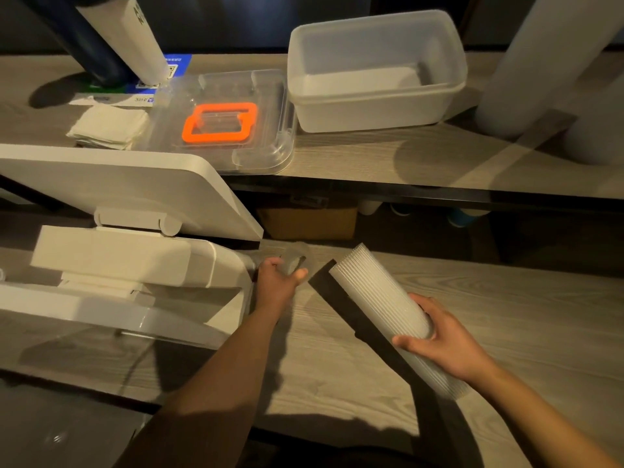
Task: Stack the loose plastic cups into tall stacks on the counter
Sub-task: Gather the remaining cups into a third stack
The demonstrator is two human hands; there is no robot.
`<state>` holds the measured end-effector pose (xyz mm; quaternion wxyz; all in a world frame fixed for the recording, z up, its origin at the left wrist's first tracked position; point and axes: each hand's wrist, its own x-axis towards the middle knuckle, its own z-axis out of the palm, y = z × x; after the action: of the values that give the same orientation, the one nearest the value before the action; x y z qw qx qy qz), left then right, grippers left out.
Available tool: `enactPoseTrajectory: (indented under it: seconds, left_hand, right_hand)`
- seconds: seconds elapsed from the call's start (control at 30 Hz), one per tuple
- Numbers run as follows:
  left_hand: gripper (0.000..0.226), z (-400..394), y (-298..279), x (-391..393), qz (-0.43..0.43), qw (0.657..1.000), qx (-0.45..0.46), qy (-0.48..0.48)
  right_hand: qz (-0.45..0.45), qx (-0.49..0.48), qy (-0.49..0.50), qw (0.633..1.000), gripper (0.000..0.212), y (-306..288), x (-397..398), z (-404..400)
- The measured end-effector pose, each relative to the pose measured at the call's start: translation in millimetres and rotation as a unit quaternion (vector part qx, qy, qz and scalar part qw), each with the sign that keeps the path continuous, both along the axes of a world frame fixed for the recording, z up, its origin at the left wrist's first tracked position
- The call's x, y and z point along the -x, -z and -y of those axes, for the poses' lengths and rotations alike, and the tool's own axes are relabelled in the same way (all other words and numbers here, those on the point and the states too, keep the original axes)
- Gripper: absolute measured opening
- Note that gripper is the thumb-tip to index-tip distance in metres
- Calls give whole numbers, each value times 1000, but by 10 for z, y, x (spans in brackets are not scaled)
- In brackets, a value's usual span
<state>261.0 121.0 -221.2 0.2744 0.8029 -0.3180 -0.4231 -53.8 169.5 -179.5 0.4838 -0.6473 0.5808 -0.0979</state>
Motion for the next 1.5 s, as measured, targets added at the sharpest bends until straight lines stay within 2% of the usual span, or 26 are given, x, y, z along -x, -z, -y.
enactPoseTrajectory:
  seconds: [0.07, 0.17, 0.37, 0.47, 0.63, 0.73, 0.9, 1.07, 1.23, 1.4, 1.5]
  left_hand:
    - [54, -2, -79, 41, -48, 998, 31, -37]
    - [52, -39, -239, 87, -81, 994, 66, -42]
    - [33, -167, -641, 160, -179, 976, 113, -60]
    - [37, -266, -794, 172, -223, 965, 126, -49]
    - [52, -508, -921, 212, -247, 957, 145, -32]
    - [43, -642, -973, 209, -253, 955, 152, -38]
    - [31, -763, -1129, 223, -313, 933, 155, -88]
    - [35, -929, -1161, 327, -280, 944, 171, -46]
    - [69, -1015, -1230, 371, -273, 946, 170, -49]
    - [51, -1035, -1326, 339, -294, 943, 145, -51]
    - [52, -1028, -1405, 313, -293, 948, 124, -32]
  right_hand:
    - [3, -4, -2, 1000, 80, 6, 2, -5]
    - [0, -7, -14, 1000, 81, 22, -10, -8]
    - [3, 2, -32, 999, 89, -10, -85, -45]
    - [13, -2, -45, 999, 84, -99, -134, -76]
    - [38, -4, -61, 997, 79, -203, -172, -148]
    - [46, 3, -79, 996, 81, -253, -204, -213]
    - [61, 23, -91, 994, 83, -315, -260, -304]
    - [93, 19, -80, 992, 78, -368, -293, -353]
    - [107, 31, -72, 991, 78, -414, -328, -403]
    - [108, 50, -70, 990, 90, -418, -361, -450]
    - [110, 50, -68, 990, 88, -434, -361, -479]
